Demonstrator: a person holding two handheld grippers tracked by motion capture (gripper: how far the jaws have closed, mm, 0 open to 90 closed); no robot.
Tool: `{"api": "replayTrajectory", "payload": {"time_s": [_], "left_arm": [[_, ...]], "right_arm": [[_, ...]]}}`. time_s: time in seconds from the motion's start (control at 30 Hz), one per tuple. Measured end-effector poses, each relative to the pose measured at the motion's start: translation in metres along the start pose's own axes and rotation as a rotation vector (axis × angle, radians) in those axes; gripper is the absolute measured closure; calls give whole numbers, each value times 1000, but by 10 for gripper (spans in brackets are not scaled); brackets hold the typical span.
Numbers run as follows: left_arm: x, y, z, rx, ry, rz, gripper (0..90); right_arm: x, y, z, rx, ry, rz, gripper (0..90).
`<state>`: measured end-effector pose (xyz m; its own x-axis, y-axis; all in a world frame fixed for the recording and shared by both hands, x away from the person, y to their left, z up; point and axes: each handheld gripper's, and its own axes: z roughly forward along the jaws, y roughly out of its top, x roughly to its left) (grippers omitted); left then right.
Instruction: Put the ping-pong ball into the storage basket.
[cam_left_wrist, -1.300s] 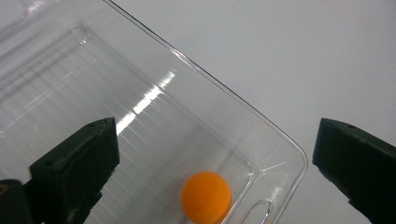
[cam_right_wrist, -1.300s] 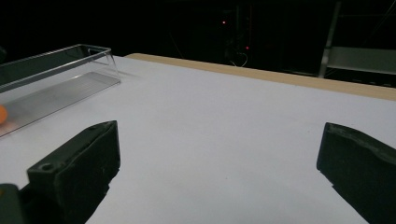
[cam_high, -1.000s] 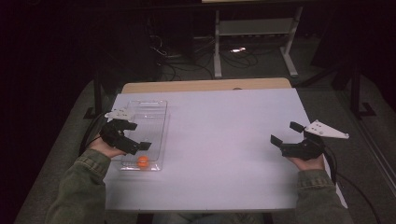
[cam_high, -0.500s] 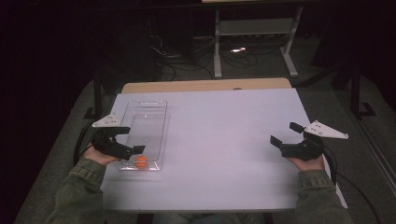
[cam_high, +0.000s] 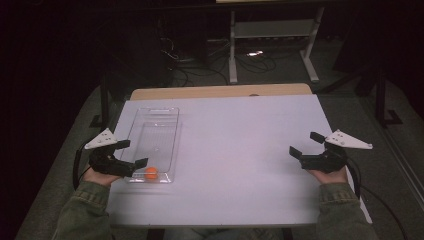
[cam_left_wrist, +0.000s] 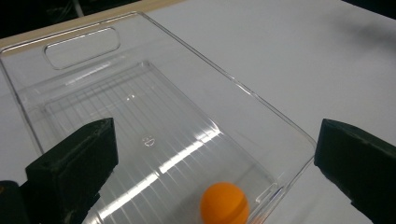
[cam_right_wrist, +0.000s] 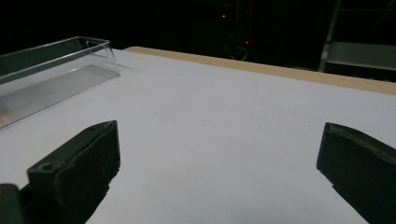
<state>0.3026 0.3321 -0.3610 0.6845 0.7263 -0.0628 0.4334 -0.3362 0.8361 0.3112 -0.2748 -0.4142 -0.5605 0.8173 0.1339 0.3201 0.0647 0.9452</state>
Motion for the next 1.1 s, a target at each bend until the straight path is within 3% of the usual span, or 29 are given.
{"api": "replayTrajectory", "payload": {"time_s": [0.27, 0.8, 1.0, 1.1], "left_arm": [[3, -12, -7, -76, 9, -18, 0], [2, -34, -16, -202, 114, -52, 0], [5, -45, -19, -242, 127, -79, 0], [3, -49, -21, -265, 137, -75, 0]], "right_arm": [[0, 0, 0, 4, 1, -1, 0], [1, 0, 1, 1, -1, -4, 0], [1, 0, 1, -3, 0, -6, 0], [1, 0, 1, -3, 1, -8, 0]]}}
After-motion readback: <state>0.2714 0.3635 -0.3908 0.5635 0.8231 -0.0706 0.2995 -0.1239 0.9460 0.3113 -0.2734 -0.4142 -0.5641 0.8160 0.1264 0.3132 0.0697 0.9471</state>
